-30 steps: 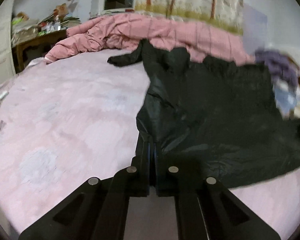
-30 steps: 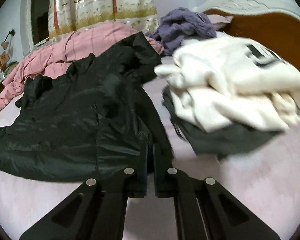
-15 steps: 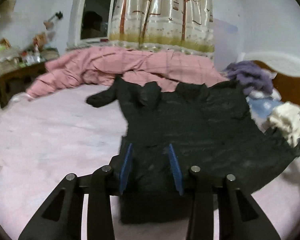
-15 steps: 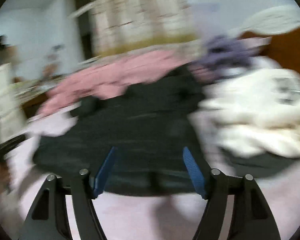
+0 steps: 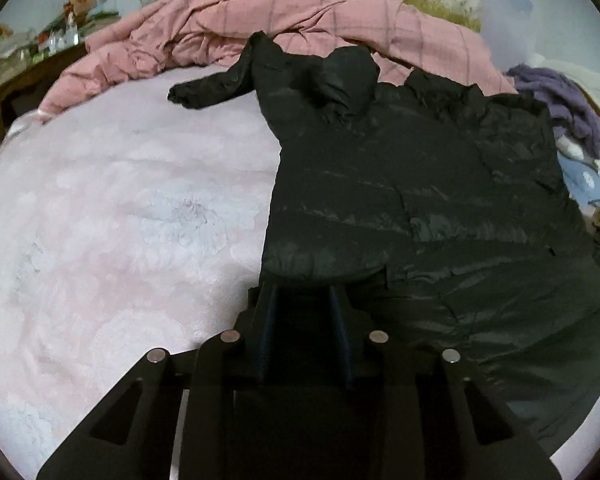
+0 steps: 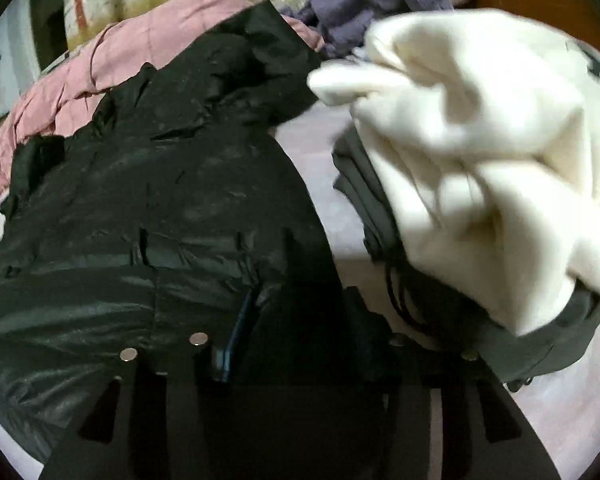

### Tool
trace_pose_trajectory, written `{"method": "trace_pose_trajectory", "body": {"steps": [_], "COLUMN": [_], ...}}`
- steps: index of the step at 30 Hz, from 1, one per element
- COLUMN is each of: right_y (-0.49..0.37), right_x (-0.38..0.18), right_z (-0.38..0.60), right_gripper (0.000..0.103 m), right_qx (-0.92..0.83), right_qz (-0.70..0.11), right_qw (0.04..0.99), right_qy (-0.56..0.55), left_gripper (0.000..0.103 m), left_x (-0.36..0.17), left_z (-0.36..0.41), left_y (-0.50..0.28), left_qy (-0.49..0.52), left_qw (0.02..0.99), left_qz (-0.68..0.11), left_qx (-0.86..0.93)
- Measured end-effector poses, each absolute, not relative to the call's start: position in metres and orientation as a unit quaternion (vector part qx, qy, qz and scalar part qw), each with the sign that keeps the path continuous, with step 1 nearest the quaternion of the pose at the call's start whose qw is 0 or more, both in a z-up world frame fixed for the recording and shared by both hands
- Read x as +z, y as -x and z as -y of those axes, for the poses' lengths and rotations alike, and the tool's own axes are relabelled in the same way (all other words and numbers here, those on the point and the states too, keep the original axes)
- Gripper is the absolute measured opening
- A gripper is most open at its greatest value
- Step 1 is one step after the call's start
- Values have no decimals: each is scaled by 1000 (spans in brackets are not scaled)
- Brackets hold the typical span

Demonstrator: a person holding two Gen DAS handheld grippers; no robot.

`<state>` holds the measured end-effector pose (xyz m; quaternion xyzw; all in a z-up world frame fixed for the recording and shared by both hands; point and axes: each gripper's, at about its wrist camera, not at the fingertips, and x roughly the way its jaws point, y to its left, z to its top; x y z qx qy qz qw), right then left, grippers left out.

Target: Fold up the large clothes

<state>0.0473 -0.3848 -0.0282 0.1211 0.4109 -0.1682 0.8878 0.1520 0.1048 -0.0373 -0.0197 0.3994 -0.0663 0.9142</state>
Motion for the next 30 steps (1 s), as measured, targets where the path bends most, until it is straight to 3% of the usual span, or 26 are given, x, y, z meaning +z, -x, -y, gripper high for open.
{"method": "trace_pose_trajectory", "body": {"steps": [18, 19, 20, 22, 24, 25, 29, 30], "right_y": [-14, -10, -5, 3, 6, 7, 34, 45], "right_x": [-28, -27, -26, -25, -23, -21, 21, 36], "right_z": [378, 377, 378, 385, 388, 386, 356, 343], "right_gripper": [55, 57, 59, 60, 60, 60, 60, 60], "right_qx": [-177, -181, -183, -183, -182, -184, -215, -215], "right_qz": [-414, -412, -410, -407, -401, -395, -289, -256], "right_qw": [889, 890, 890, 890, 892, 894, 932, 941], "right_qy": [-80, -77, -79, -97, -106, -102, -47, -49], "left_gripper": [29, 45, 54, 60, 55, 46, 42, 31], "left_x": [-37, -37, -38, -37, -30, -22, 28, 38], "left_z": [-103, -105, -109, -119, -130, -133, -111, -100], "left_y": [-129, -124, -120, -117, -113, -107, -64, -53], "left_qy": [-49, -50, -47, -20, 13, 21, 29, 25], "left_qw": [915, 917, 918, 920, 928, 936, 963, 965], "left_qz": [-396, -393, -392, -390, -370, -351, -255, -242], "left_qx": [-58, -47, -29, -35, -36, -27, -79, -94]}}
